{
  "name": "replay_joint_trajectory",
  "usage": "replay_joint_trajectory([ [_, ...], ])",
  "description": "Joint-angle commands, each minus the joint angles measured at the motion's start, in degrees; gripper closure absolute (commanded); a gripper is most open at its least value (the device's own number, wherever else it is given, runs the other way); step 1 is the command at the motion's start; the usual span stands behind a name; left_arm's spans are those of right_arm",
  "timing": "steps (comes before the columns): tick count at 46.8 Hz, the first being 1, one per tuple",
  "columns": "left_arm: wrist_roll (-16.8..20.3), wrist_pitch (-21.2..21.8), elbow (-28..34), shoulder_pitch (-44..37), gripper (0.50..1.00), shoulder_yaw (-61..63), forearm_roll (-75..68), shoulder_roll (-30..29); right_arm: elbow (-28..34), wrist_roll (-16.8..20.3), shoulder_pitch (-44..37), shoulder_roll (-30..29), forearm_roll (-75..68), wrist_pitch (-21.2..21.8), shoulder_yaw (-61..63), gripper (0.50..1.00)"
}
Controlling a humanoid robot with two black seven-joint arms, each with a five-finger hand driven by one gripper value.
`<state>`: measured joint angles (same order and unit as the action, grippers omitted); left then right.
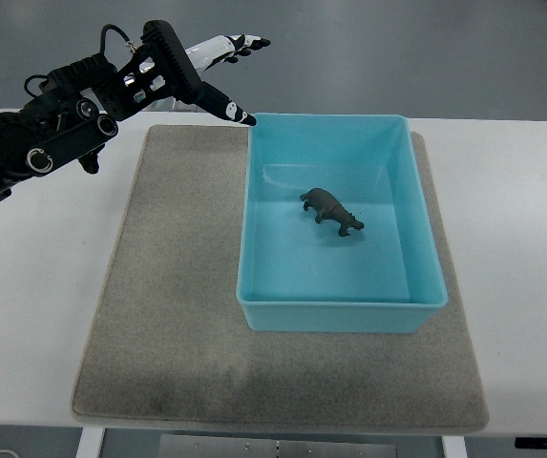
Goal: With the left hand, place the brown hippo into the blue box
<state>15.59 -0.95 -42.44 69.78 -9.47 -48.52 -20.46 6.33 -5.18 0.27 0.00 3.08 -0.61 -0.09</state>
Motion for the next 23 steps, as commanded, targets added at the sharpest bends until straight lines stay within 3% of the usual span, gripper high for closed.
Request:
replay_joint_trajectory([
  [1,-0.12,-0.10,1.57,-0.08,0.506,0.06,8.60,0.16,0.00,0.00,0.00,0.00,0.00,0.00,0.00,0.564],
  [13,-0.56,0.42,3.68,-0.08,0.506,0.42,34.26,0.34,0.00,0.00,0.00,0.00,0.00,0.00,0.00,0.564],
  [23,-4.69,1.65,6.40,-0.08,0.506,0.41,53.60,0.86,0.00,0.00,0.00,0.00,0.00,0.00,0.00,0.564],
])
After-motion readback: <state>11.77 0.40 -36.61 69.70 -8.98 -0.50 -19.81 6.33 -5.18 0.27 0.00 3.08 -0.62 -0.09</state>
